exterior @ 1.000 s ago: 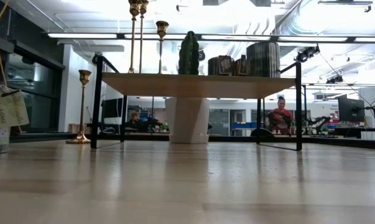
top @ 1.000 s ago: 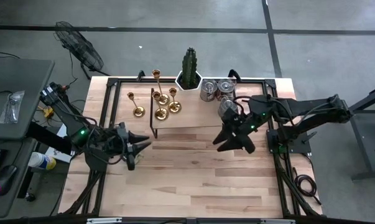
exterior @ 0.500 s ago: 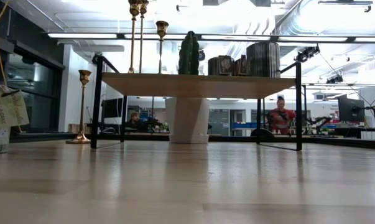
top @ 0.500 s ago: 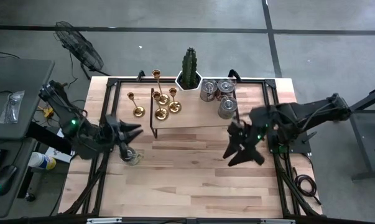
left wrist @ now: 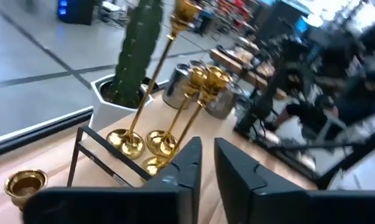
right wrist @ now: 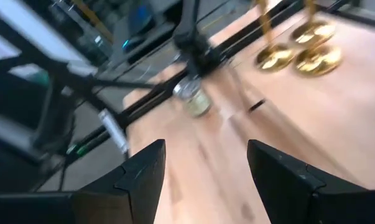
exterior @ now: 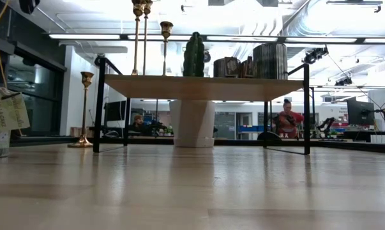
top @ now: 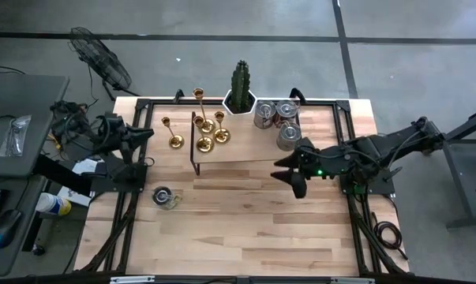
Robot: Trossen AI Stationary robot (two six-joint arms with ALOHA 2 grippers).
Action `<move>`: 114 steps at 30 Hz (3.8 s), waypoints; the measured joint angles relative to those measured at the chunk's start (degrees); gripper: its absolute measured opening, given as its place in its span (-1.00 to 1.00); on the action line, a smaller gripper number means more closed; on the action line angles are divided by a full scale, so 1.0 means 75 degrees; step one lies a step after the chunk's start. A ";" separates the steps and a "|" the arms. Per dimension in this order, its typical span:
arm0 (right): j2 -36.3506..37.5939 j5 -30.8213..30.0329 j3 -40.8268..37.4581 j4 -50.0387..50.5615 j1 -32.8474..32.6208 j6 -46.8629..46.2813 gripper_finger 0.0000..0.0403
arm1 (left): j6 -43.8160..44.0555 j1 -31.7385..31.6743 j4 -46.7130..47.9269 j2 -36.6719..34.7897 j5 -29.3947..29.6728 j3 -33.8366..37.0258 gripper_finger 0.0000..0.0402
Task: Pick & Place candle stick holders
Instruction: Put the gold candle holder on the shelf
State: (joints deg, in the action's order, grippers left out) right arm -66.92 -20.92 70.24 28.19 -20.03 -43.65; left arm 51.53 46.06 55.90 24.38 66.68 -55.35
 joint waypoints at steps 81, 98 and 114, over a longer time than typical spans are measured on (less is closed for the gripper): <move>-0.0519 -0.0325 0.0000 0.3136 0.0143 -0.0153 0.09 | -0.2622 -0.9053 0.3673 0.5418 -0.6303 -0.3622 0.03; -0.0510 0.0016 0.0000 0.3138 0.0143 -0.0212 0.09 | -0.4323 -1.0698 0.3792 0.6659 -0.6996 -0.3620 0.03; -0.0513 0.0016 0.0000 0.3135 0.0143 -0.0235 0.09 | -0.4241 -1.0701 0.4009 0.6642 -0.6948 -0.3620 0.48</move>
State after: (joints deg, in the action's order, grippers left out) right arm -70.76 -20.80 70.24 51.70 -18.96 -45.41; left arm 19.73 -34.20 85.97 74.19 14.57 -82.50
